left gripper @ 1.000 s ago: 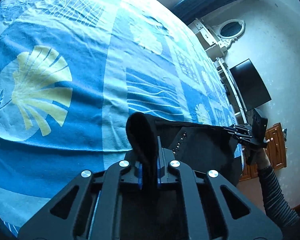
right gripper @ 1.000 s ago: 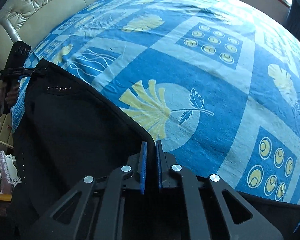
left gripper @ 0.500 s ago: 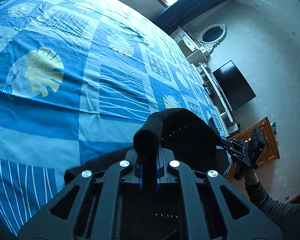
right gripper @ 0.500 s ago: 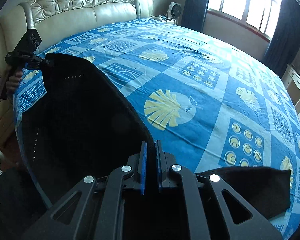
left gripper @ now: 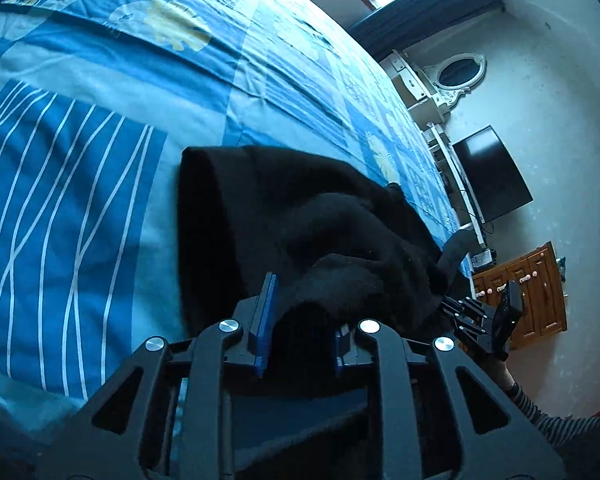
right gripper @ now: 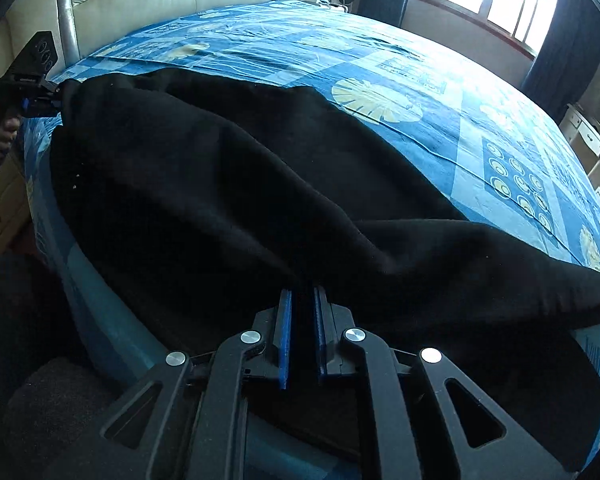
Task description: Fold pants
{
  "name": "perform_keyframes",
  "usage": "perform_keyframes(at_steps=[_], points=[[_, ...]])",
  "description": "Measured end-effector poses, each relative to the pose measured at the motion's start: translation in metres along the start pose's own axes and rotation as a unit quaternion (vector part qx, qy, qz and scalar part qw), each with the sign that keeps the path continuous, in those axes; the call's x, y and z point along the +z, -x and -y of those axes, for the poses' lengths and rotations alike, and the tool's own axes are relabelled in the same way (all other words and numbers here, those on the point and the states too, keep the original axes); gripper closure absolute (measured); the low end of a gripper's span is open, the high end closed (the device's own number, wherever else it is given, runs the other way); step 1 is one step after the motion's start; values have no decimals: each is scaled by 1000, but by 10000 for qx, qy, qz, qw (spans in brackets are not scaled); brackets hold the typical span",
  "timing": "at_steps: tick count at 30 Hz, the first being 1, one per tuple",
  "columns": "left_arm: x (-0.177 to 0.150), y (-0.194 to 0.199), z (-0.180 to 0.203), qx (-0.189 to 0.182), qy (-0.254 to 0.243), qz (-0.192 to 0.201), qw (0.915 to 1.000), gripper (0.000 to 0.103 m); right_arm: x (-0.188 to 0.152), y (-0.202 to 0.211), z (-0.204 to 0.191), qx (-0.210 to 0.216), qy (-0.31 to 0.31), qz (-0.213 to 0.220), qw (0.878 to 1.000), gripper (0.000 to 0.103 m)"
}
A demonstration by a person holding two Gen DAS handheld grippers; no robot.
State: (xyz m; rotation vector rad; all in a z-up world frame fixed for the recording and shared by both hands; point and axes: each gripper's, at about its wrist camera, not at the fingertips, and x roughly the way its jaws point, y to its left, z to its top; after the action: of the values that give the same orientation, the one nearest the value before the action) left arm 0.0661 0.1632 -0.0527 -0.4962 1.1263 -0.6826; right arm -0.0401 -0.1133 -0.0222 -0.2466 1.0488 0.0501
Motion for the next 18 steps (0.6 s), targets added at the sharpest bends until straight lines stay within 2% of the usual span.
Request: perform_keyframes(at_steps=[1, 2, 3, 4, 5, 6, 9, 11, 13, 15, 18], points=[[-5, 0, -2, 65, 38, -2, 10000, 72, -2, 2, -1, -9, -38, -21, 10000, 87], [-12, 3, -3, 127, 87, 10, 9999, 66, -4, 4, -2, -7, -75, -17, 10000, 81], [-17, 6, -5, 113, 136, 31, 9998, 49, -7, 8, -2, 54, -163, -14, 9999, 69], [-22, 13, -7, 29, 238, 126, 9996, 39, -11, 12, -1, 123, -274, -26, 9995, 63], [-26, 19, -8, 12, 353, 201, 9992, 37, -14, 16, 0, 168, -386, -28, 9991, 55], [-30, 25, -10, -40, 484, 274, 9984, 35, -19, 21, 3, 251, -533, -23, 9983, 52], [-44, 38, -13, -317, 979, 467, 9936, 32, -30, 30, 19, 757, -1344, 56, 9880, 51], [-49, 40, -5, -441, 1118, 544, 9913, 32, -38, 32, 36, 1246, -2100, 149, 9696, 50], [-51, 35, 6, -453, 1188, 601, 9901, 31, -44, 28, 53, 1658, -2802, 229, 9452, 50], [-51, 25, 15, -438, 1270, 551, 9894, 31, -49, 23, 64, 1898, -3347, 257, 9227, 50], [-50, 12, 27, -225, 1326, 550, 9894, 31, -55, 17, 74, 2245, -3923, 337, 8914, 50]])
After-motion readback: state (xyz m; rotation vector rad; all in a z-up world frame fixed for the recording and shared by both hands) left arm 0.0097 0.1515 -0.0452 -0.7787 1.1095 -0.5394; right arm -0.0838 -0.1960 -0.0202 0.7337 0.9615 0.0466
